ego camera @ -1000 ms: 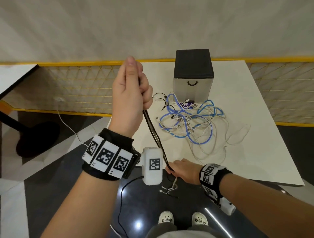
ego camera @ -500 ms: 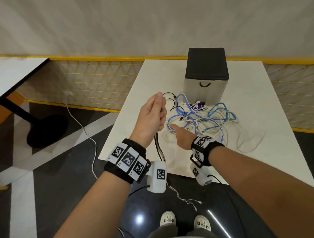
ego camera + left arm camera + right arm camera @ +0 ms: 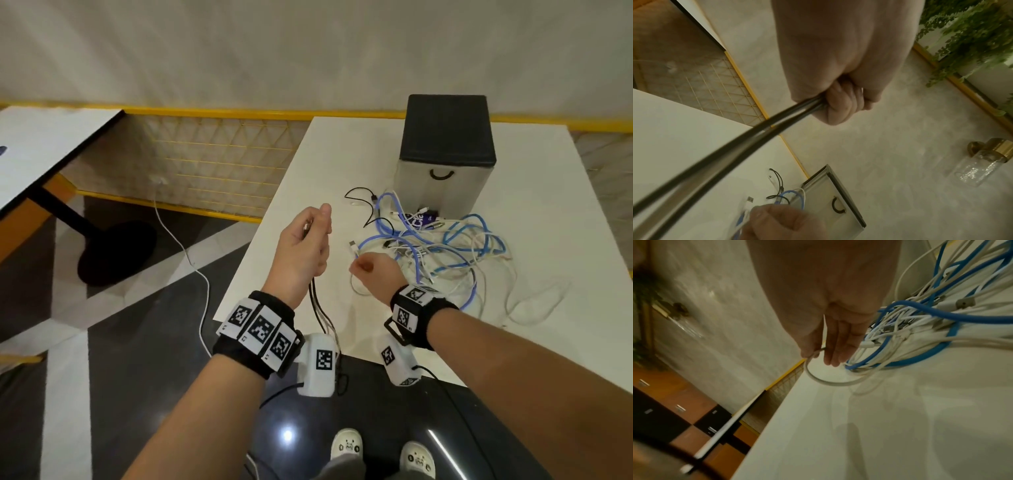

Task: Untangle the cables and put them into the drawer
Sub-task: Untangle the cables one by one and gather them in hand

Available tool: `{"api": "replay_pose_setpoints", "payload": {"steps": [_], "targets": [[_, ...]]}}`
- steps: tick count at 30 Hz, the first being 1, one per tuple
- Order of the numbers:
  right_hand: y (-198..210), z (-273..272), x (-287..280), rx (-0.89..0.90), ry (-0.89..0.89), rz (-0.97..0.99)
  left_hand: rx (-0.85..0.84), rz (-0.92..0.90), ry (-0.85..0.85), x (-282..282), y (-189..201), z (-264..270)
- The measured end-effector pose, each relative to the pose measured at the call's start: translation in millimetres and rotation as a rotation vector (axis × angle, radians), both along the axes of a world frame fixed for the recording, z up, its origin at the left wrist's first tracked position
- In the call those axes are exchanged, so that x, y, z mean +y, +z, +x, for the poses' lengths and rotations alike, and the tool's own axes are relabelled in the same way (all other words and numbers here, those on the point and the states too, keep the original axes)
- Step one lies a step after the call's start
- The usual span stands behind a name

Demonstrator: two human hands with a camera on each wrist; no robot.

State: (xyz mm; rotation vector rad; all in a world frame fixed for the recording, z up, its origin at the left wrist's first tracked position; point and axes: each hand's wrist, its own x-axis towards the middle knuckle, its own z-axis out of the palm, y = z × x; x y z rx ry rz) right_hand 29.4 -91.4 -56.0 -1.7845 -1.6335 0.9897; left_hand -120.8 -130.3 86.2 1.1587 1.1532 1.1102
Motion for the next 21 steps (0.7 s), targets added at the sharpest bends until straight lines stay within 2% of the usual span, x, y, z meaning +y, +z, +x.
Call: {"api": "replay_pose_setpoints", "payload": {"steps": [4, 6, 11, 16, 19, 21], "targets": [[28.7, -2.3, -18.5, 0.305, -0.050, 0.033, 0.042, -0.019, 0.147, 10.9, -11.5, -2.1], [45.5, -2.1, -29.8, 0.382, -0.021, 0.070, 0.065, -0.061, 0.199, 17.9, -16.6, -1.3], [71.6, 3.7, -54.7, 0.363, 0.126, 0.188, 0.159, -0.058, 0.140, 26.6, -17.1, 12.8], [88.0, 14.6, -69.4, 0.293, 0.180, 0.260, 0.131, 0.029, -0.031, 31.0, -7.9, 36.6], [95.9, 22.5, -73.9, 0.348, 0.182, 0.315, 0.193, 0.123, -0.103, 32.0, -8.2, 46.7], [99.1, 26.4, -77.6, 0.400, 0.195, 0.322, 0.200, 0.147, -0.086, 31.7, -6.7, 52.6]]}}
